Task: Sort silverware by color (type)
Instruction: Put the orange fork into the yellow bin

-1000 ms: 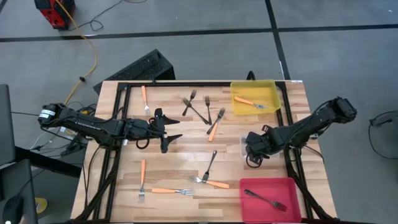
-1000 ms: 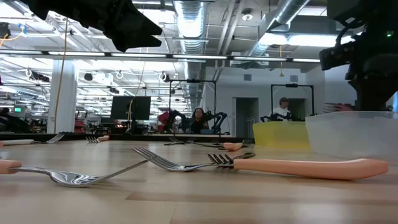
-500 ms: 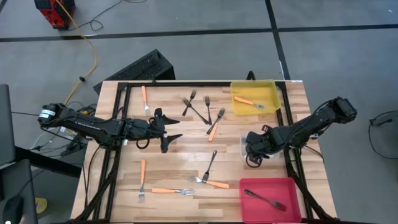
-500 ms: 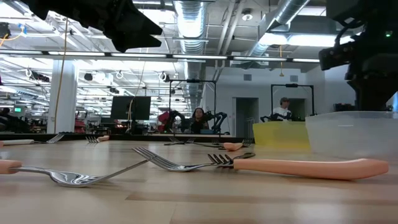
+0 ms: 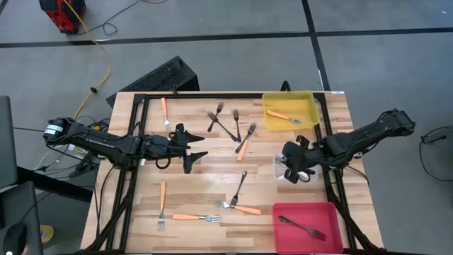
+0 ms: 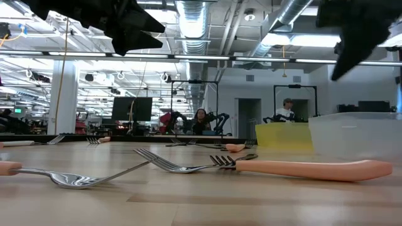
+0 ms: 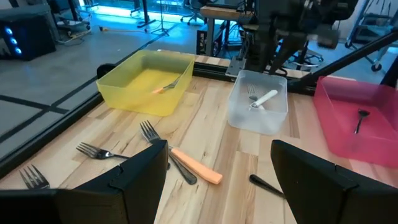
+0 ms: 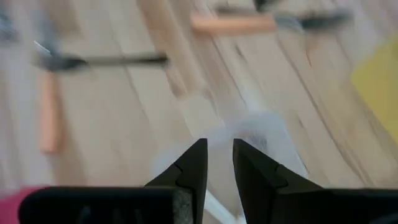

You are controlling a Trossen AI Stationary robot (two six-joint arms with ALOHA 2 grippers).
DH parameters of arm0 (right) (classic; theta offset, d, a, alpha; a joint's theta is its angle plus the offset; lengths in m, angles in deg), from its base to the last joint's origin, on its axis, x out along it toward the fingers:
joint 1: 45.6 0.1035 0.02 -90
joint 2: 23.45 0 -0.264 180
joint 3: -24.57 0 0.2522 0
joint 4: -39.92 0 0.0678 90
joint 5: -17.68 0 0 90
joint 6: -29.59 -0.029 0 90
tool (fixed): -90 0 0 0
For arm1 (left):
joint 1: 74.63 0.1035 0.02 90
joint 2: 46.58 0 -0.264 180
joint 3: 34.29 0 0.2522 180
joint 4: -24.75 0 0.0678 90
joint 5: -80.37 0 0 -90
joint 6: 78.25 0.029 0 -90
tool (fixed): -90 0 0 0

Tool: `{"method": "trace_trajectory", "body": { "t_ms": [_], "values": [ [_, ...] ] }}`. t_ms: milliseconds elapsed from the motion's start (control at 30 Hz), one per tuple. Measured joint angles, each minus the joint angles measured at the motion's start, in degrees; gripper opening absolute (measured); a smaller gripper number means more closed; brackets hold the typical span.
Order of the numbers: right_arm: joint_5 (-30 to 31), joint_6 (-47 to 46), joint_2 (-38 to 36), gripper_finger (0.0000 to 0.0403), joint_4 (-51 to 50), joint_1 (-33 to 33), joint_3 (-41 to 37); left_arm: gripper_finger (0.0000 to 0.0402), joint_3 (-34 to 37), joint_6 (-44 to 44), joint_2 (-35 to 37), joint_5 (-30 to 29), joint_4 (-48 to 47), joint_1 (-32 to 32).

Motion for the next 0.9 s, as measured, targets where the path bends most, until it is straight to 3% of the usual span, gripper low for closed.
{"method": "trace_trajectory", "body": {
  "t_ms": [133,467,767,900],
  "values": [
    [0.0,4.9,-3.5,0.0103,7.8,0.7,0.0,0.0272,0.0,-1.0,0.0,1.0,0.0,0.0],
    [0.0,27.2,-8.5,0.0103,29.6,3.6,0.0,0.0272,0.0,-4.5,0.0,2.4,0.0,0.0],
    [0.0,32.7,-13.8,0.0103,30.5,1.6,0.0,0.0272,0.0,-5.0,0.0,4.9,-0.1,0.0],
    [0.0,32.7,-14.4,0.0103,29.1,1.8,0.0,0.0272,0.0,-3.7,0.0,2.6,-3.1,0.0]
  ]
}}
